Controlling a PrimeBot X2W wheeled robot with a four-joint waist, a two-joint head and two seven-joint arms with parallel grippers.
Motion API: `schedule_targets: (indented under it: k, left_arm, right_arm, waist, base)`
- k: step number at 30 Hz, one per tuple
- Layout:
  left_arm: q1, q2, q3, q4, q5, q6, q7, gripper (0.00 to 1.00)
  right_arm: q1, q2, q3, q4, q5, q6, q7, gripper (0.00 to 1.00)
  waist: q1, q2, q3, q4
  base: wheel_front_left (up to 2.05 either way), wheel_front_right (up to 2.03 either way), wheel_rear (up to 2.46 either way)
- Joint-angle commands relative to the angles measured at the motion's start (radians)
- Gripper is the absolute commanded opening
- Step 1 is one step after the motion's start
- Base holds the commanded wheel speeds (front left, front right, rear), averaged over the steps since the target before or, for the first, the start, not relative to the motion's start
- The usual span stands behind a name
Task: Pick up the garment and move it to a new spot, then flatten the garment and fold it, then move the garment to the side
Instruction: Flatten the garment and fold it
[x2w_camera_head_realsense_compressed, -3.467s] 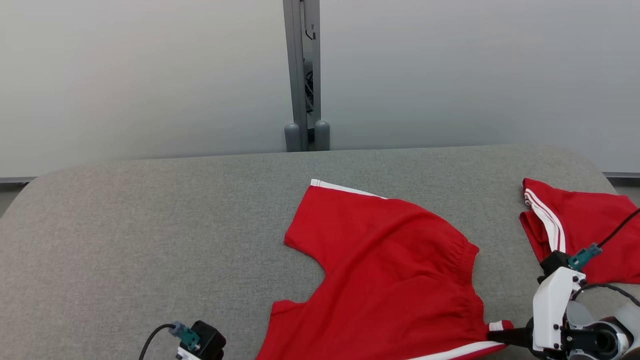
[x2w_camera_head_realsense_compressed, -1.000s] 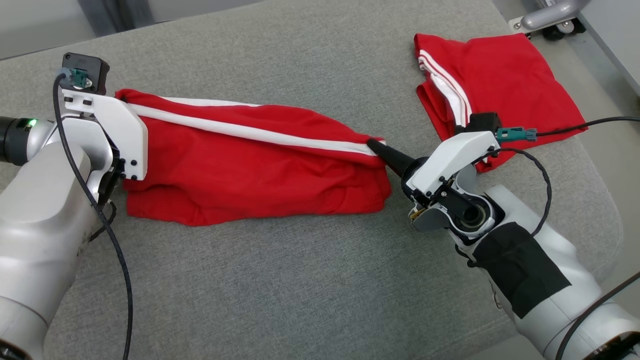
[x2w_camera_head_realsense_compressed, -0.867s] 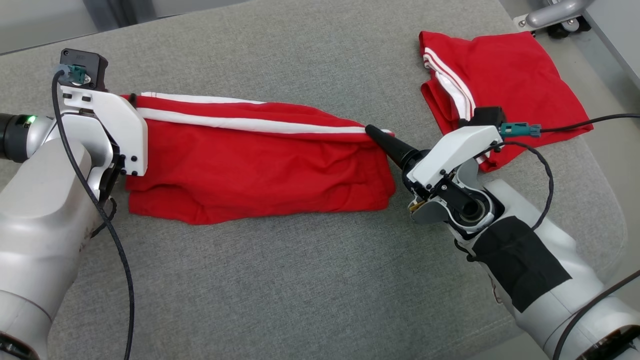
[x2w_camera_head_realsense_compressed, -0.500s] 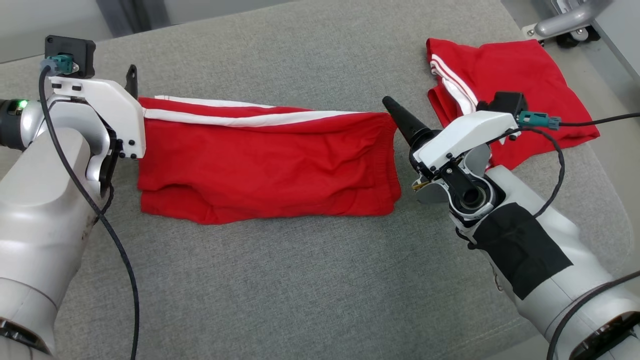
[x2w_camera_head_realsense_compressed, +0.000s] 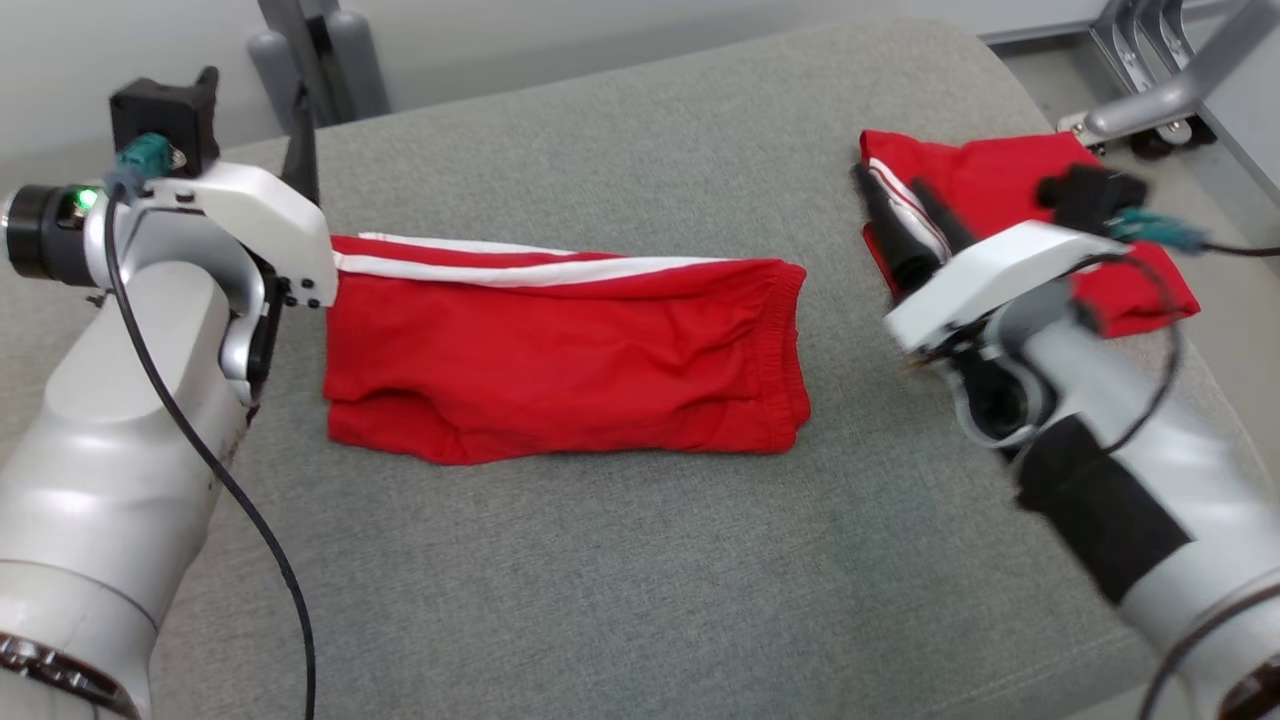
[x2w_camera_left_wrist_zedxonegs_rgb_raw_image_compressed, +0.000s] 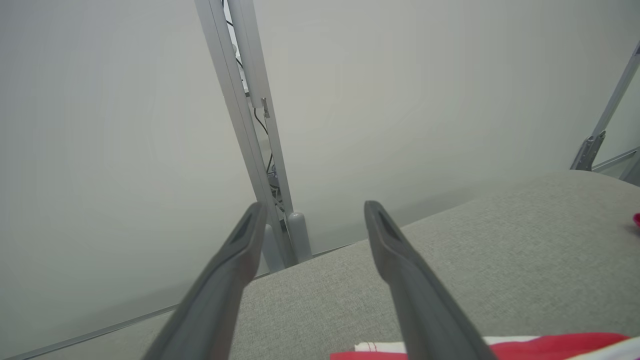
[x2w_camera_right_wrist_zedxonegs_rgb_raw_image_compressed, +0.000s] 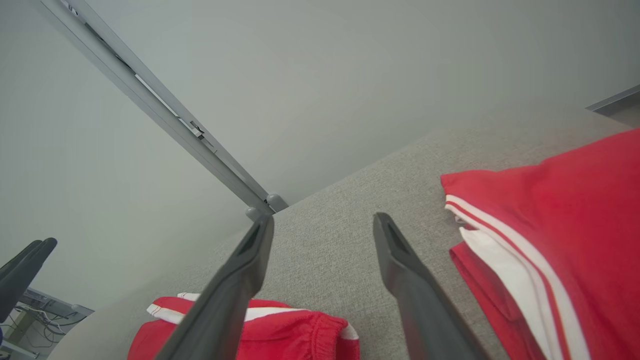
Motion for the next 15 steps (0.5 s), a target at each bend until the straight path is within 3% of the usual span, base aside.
schedule_targets:
  k: [1, 7, 11, 15]
  left_arm:
    - [0.004, 0.009, 0.010, -0.019, 0.014, 0.011, -0.006, 1.00]
    - [0.173, 0.041, 0.124, -0.304, 0.130, 0.082, -0.006, 1.00]
    - [0.332, 0.033, 0.203, -0.484, 0.221, 0.112, -0.006, 1.00]
    - [0.487, 0.012, 0.273, -0.611, 0.294, 0.119, -0.007, 1.00]
  right_arm:
    - [-0.003, -0.023, -0.024, -0.010, -0.028, 0.000, -0.008, 1.00]
    - [0.175, -0.081, -0.333, -0.191, -0.419, 0.000, -0.006, 1.00]
    - [0.350, -0.052, -0.510, -0.340, -0.656, 0.000, -0.006, 1.00]
    - [0.508, -0.013, -0.609, -0.475, -0.834, 0.000, -0.006, 1.00]
  waist:
    - [0.0000, 0.0000, -0.017, 0.015]
    - [0.0000, 0.0000, -0.077, 0.067]
    - [0.0000, 0.0000, -0.119, 0.110]
    - [0.0000, 0.0000, -0.152, 0.153]
  base:
    - [0.00, 0.00, 0.00]
    - [0.00, 0.00, 0.00]
    - [0.00, 0.00, 0.00]
    - [0.00, 0.00, 0.00]
